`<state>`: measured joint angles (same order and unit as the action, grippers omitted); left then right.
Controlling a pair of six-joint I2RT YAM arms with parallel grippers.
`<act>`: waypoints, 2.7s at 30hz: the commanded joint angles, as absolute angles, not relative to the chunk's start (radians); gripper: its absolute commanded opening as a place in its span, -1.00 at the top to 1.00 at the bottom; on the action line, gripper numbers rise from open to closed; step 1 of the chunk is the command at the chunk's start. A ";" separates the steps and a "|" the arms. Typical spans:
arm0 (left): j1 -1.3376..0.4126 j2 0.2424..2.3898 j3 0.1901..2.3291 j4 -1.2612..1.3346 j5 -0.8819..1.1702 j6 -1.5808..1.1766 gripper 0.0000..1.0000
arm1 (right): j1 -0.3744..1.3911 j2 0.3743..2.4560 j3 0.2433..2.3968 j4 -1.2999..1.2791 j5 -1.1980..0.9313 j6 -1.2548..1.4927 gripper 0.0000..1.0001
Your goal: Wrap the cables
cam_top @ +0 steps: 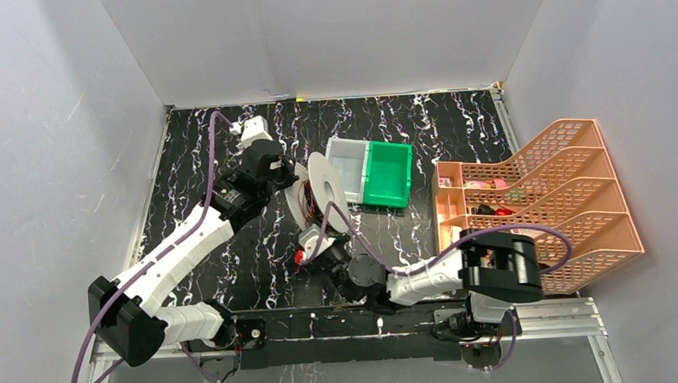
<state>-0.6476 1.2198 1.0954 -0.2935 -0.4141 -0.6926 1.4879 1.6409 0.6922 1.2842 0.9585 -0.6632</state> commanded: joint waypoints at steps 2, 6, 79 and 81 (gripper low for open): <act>-0.649 1.135 1.026 -0.247 -0.353 -0.723 1.00 | 1.495 1.733 0.831 1.536 1.078 -0.787 1.00; -0.650 1.092 0.979 -0.260 -0.310 -0.735 1.00 | 1.487 1.804 0.895 1.515 1.107 -0.814 1.00; -0.010 1.362 1.126 0.053 0.377 -0.772 1.00 | 1.374 0.965 0.750 0.030 0.777 0.336 0.25; 0.000 1.407 1.111 0.101 0.416 -0.792 1.00 | 1.369 0.958 0.739 0.029 0.769 0.342 0.24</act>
